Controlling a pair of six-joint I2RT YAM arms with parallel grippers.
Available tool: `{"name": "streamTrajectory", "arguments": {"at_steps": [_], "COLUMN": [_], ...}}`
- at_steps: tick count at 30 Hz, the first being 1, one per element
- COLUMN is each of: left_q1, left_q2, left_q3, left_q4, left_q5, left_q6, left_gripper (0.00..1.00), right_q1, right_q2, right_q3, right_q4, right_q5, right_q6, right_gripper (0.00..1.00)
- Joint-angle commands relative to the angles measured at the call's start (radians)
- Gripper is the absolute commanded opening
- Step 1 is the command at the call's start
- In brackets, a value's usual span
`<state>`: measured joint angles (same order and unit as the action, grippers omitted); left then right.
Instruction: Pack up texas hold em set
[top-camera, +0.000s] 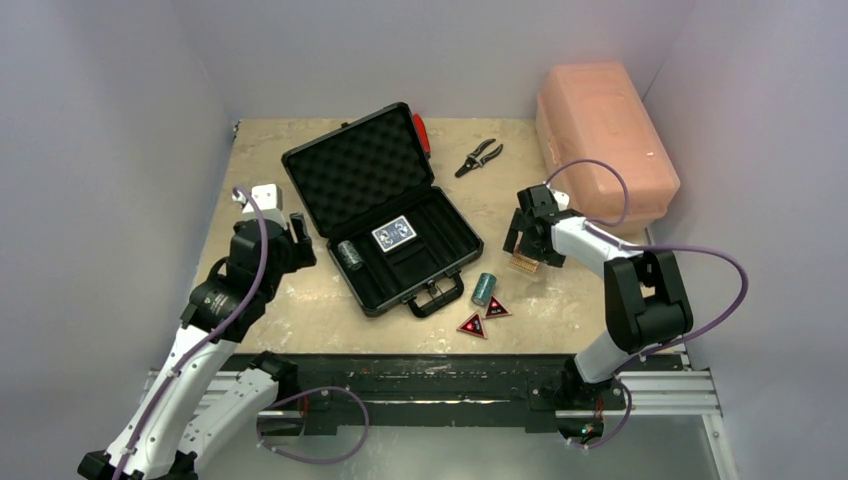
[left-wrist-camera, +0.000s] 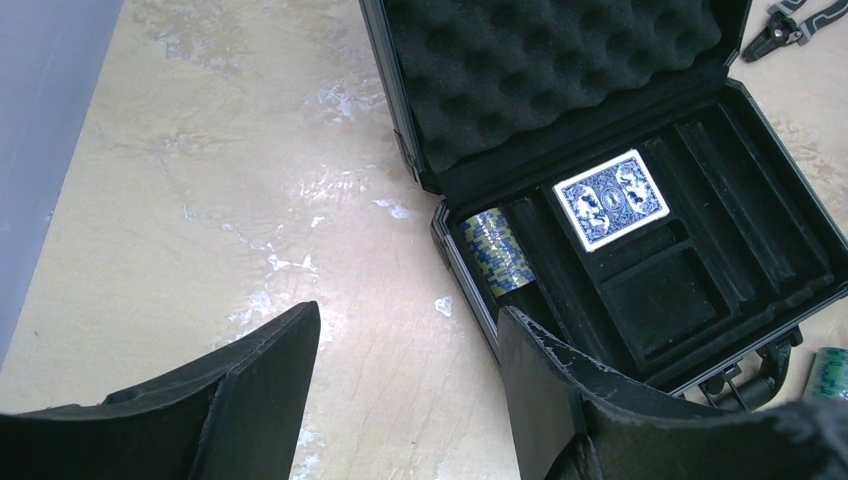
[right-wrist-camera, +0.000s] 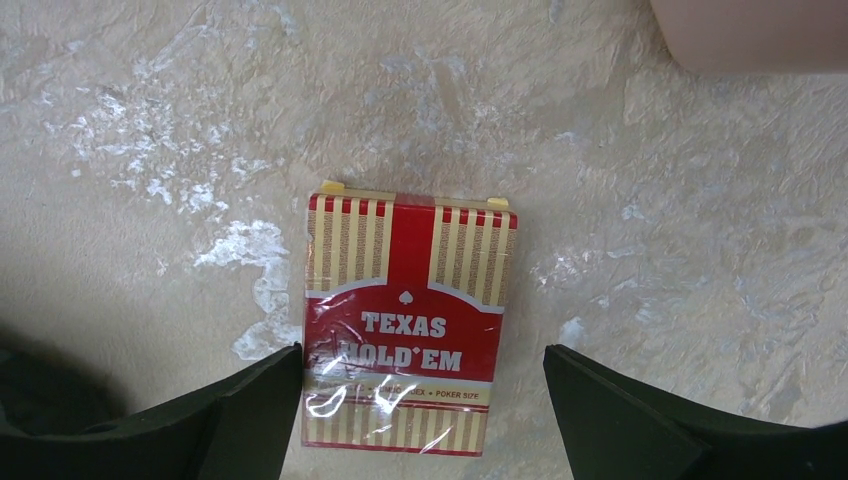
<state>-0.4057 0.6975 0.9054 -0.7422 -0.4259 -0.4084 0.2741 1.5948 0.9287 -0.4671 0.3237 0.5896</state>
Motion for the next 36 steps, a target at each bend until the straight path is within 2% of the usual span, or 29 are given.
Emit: {"name": "streamTrajectory", "arguments": {"at_steps": [1,10,17,29,34,36], "left_q1": [0.007,0.007,0.007,0.007,0.007,0.007], "left_q2": [0.009,0.017,0.033,0.001,-0.002,-0.005], "left_q3": [0.02,0.022,0.033,0.036,0.039,0.039], "left_q4": [0.012,0.013,0.008,0.007,-0.001,-0.002], "left_q5": [0.006,0.023,0.039,0.081,0.087,0.087], "left_q6": [-0.006,0.001,0.009,0.023,0.028,0.028], "left_gripper": [0.65,0.64,0.59,0.59,0.59,0.59], "right_q1": [-0.001,-0.001,-0.001,-0.001,-0.001,-0.001], "right_q2": [-0.002,0.053,0.058,0.001,-0.045,-0.067], "right_q3": [0.0,0.029,0.042,0.074,0.112,0.126], "right_q4": [0.027,0.058,0.057,-0.001,-0.046,-0.059], "right_q5": [0.012,-0.024,-0.028,-0.02,-0.03,-0.039], "right_q6": [0.008,0.016,0.016,0.012,0.022,0.026], "right_gripper": [0.93,0.88,0.76,0.33,0.03,0.0]}}
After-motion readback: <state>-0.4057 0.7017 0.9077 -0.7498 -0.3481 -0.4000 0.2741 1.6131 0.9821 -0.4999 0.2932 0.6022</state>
